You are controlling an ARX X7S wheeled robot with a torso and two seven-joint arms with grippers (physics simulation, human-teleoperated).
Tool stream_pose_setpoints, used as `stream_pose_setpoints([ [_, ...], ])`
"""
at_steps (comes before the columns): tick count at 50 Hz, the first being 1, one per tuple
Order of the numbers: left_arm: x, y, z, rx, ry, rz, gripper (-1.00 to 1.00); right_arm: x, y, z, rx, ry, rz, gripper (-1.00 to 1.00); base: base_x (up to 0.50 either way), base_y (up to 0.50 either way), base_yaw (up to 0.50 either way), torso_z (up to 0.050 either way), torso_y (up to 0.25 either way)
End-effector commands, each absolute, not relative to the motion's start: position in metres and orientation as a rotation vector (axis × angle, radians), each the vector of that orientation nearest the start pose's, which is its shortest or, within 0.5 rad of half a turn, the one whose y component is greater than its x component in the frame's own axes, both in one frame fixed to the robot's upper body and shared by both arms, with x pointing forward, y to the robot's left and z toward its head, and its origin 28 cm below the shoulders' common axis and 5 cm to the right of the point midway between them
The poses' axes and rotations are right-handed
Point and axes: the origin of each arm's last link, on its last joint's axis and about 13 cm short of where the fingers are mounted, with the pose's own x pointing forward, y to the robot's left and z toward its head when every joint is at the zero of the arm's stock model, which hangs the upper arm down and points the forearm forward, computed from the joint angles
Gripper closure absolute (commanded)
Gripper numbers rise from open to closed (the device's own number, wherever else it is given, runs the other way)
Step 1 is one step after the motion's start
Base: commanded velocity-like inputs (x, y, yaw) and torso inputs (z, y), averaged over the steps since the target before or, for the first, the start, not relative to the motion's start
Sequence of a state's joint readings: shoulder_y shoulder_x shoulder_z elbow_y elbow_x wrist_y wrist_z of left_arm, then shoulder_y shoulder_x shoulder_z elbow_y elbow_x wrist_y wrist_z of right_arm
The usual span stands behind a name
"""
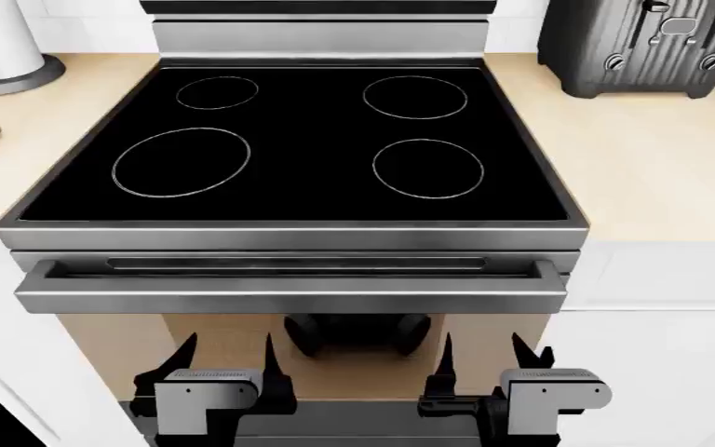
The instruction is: From the different types of pastries on the counter, select a croissant and place it on the cutting board. Then retrieve a jar of jam from the cabinet and place it alongside the croissant on the cutting board.
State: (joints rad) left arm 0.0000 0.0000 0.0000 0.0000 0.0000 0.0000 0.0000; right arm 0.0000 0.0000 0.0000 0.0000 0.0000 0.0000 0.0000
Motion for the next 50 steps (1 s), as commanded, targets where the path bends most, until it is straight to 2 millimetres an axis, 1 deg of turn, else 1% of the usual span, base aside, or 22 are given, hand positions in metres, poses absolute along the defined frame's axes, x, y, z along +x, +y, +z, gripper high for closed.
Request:
stream_pose_setpoints([
  [1,0.210,0.205,0.013,-0.004,0.002,-0.004,-1.00,0.210,-0.096,0.013,-0.001,0.002,0.002,-1.00,0.00,0.00,0.00,0.000,0.000],
  [9,0.209,0.203,0.023,-0.012,0.002,-0.023,-1.00,0.209,-0.096,0.019,-0.005,-0.008,0.029,-1.00,0.00,0.00,0.00,0.000,0.000],
  [13,0.209,0.203,0.038,-0.007,-0.008,-0.044,-1.00,0.209,-0.097,0.029,-0.014,-0.017,0.034,-1.00,0.00,0.00,0.00,0.000,0.000],
  [18,0.213,0.204,0.069,-0.006,-0.042,-0.063,-1.00,0.214,-0.100,0.052,0.010,-0.032,0.034,-1.00,0.00,0.00,0.00,0.000,0.000],
  [27,0.218,0.209,0.138,0.008,-0.127,-0.093,-1.00,0.222,-0.107,0.117,-0.013,-0.117,0.060,-1.00,0.00,0.00,0.00,0.000,0.000],
  [31,0.221,0.210,0.167,0.004,-0.170,-0.111,-1.00,0.224,-0.111,0.139,-0.017,-0.138,0.070,-1.00,0.00,0.00,0.00,0.000,0.000],
  [34,0.224,0.211,0.181,0.020,-0.241,-0.114,-1.00,0.225,-0.112,0.150,-0.029,-0.149,0.073,-1.00,0.00,0.00,0.00,0.000,0.000],
  [36,0.225,0.213,0.188,0.027,-0.270,-0.109,-1.00,0.225,-0.113,0.155,-0.045,-0.153,0.079,-1.00,0.00,0.00,0.00,0.000,0.000],
  [41,0.226,0.217,0.198,0.058,-0.290,-0.110,-1.00,0.224,-0.116,0.167,-0.069,-0.156,0.091,-1.00,0.00,0.00,0.00,0.050,0.000],
  [50,0.220,0.219,0.205,0.064,-0.293,-0.147,-1.00,0.220,-0.118,0.182,-0.083,-0.181,0.099,-1.00,0.00,0.08,0.00,0.050,0.000],
])
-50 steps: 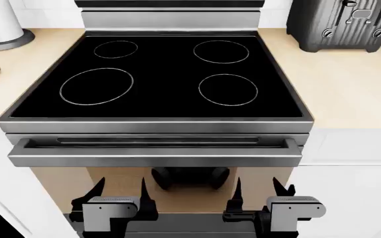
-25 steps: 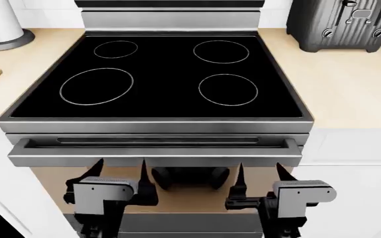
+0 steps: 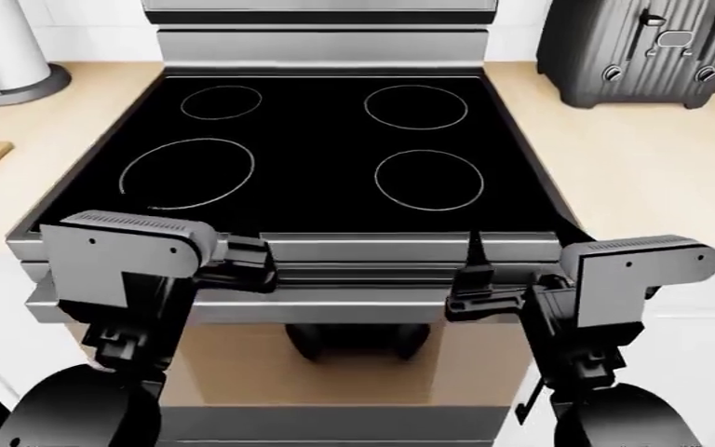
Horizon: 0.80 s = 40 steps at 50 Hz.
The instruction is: From the different types of pastries on the counter, select a croissant and place it on the cutting board. Then retrieve a jar of jam from the cabinet and place it alongside the croissant on the cutting board.
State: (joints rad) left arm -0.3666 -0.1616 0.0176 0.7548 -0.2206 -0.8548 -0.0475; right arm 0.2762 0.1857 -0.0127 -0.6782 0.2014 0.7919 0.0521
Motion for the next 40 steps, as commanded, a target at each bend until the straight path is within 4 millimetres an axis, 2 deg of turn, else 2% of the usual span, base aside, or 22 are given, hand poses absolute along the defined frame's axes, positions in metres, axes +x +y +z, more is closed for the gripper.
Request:
stream_pose_setpoints([
  [1,0.220,0.220,0.206,0.067,-0.295,-0.148,-1.00,0.219,-0.118,0.183,-0.088,-0.184,0.105,-1.00,0.00,0.50,0.00,0.050,0.000],
  [6,0.218,0.222,0.208,0.079,-0.317,-0.155,-1.00,0.215,-0.119,0.190,-0.069,-0.207,0.129,-1.00,0.00,0.50,0.00,0.050,0.000],
  [18,0.209,0.224,0.206,0.084,-0.350,-0.175,-1.00,0.206,-0.120,0.193,-0.031,-0.213,0.172,-1.00,0.00,0.50,0.00,0.050,0.000],
  [40,0.219,0.228,0.206,0.016,-0.354,-0.195,-1.00,0.215,-0.123,0.194,-0.104,-0.230,0.206,-1.00,0.04,0.50,0.00,0.050,0.000],
])
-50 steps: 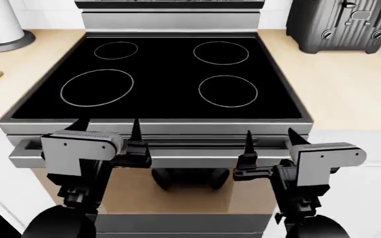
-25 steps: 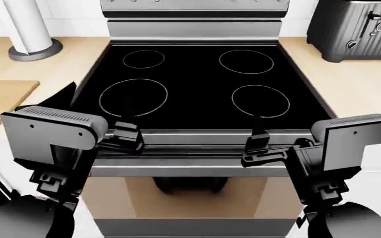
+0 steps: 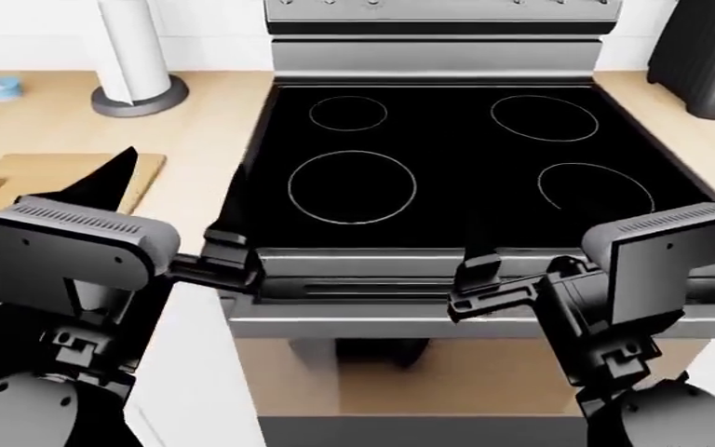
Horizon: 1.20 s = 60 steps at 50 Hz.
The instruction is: From the different types of pastries on the counter, select a croissant and place it on the cutting board. Then retrieve a jar of jam from the cabinet and place it alongside the croissant on the cutting board.
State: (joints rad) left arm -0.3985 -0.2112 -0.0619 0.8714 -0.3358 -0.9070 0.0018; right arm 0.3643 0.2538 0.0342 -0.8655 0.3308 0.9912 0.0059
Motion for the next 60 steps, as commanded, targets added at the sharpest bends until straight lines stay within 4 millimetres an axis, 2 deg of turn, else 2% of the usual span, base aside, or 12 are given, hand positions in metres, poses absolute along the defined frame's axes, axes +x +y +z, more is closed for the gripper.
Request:
stream_pose_setpoints([
  [1,0.220,0.228,0.205,0.019,-0.353,-0.193,-1.00,0.217,-0.123,0.193,-0.104,-0.230,0.204,-1.00,0.09,0.50,0.00,0.050,0.000],
  [9,0.224,0.233,0.207,0.033,-0.351,-0.177,-1.00,0.224,-0.125,0.191,-0.108,-0.231,0.204,-1.00,0.09,0.50,0.00,0.050,0.000],
  [33,0.222,0.235,0.208,0.044,-0.370,-0.168,-1.00,0.224,-0.124,0.198,-0.146,-0.235,0.219,-1.00,0.09,0.50,0.00,0.049,-0.002],
  [43,0.226,0.237,0.206,-0.022,-0.253,-0.159,-1.00,0.226,-0.124,0.201,-0.150,-0.240,0.216,-1.00,0.09,0.50,0.00,0.000,0.000],
  [48,0.228,0.238,0.208,0.029,-0.251,-0.104,-1.00,0.225,-0.124,0.203,-0.150,-0.246,0.220,-1.00,0.10,0.50,0.00,0.000,0.000],
  [60,0.220,0.240,0.222,-0.001,-0.193,-0.187,-1.00,0.222,-0.125,0.216,-0.153,-0.254,0.227,-1.00,0.19,0.50,0.00,0.000,0.000],
])
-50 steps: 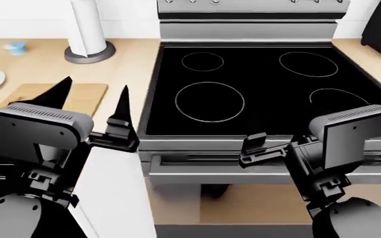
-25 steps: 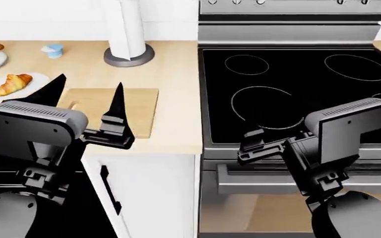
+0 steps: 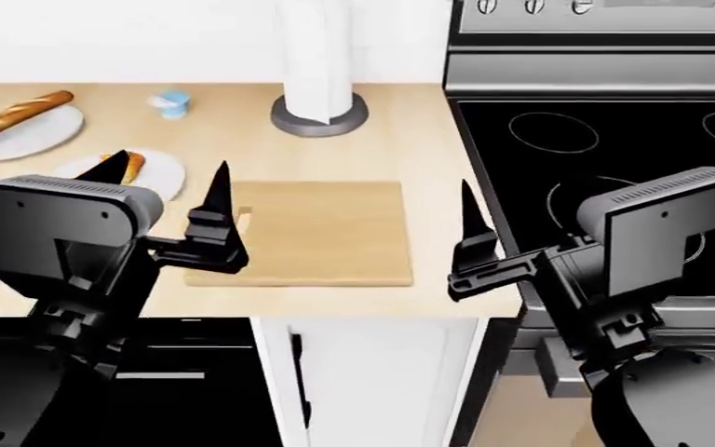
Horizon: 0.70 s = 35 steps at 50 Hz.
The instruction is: From the different types of pastries on the counter, select a croissant and place it on the cutting board. Then retrieve a jar of jam from the cabinet and place it alongside the croissant on the cutting board.
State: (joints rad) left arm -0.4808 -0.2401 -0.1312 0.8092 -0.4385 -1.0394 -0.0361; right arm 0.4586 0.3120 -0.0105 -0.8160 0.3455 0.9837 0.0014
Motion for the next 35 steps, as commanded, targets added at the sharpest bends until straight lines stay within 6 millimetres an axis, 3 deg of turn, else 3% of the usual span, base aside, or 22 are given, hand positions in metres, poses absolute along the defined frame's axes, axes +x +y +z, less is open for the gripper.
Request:
stream_pose_setpoints([
  [1,0.220,0.241,0.225,0.005,-0.193,-0.187,-1.00,0.221,-0.125,0.219,-0.153,-0.256,0.226,-1.00,0.24,0.49,0.00,0.000,0.000],
  [10,0.215,0.246,0.245,0.018,-0.235,-0.195,-1.00,0.216,-0.127,0.241,-0.158,-0.267,0.249,-1.00,0.34,0.37,0.00,0.000,0.000],
  [22,0.213,0.249,0.254,0.037,-0.247,-0.180,-1.00,0.210,-0.129,0.256,-0.165,-0.293,0.222,-1.00,0.43,0.24,0.00,0.000,0.000],
  [35,0.210,0.250,0.258,0.047,-0.255,-0.180,-1.00,0.206,-0.132,0.265,-0.157,-0.300,0.188,-1.00,0.23,0.49,0.00,0.000,0.000],
])
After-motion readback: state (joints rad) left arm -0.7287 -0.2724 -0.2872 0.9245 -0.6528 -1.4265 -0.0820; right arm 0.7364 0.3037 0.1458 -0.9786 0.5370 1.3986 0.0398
